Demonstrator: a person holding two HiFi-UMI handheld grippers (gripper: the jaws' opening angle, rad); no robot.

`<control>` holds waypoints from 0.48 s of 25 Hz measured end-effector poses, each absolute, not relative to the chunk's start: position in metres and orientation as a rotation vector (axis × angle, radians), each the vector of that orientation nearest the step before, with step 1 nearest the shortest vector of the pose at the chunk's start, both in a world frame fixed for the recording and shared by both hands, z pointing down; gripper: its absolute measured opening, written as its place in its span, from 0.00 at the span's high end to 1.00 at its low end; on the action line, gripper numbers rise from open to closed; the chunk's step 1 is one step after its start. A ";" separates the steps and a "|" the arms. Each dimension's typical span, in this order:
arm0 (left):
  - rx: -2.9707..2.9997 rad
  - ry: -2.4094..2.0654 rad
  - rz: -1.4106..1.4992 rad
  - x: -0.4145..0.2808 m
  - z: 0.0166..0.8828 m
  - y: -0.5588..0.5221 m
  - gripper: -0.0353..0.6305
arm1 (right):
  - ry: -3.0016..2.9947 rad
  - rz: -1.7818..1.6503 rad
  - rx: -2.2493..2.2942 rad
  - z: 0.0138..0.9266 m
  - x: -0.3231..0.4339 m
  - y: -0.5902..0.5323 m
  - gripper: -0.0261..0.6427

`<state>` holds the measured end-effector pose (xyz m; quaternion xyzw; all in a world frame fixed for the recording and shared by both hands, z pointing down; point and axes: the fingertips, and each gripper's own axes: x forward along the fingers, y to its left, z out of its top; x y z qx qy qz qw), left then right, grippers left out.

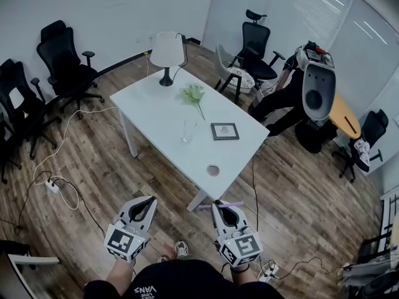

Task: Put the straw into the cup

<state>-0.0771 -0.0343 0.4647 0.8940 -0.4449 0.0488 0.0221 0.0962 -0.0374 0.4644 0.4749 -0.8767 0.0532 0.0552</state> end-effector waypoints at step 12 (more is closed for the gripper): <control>2.744 -1.430 0.167 -0.069 0.464 -0.069 0.93 | -2.696 0.161 1.412 0.464 0.105 -0.078 0.90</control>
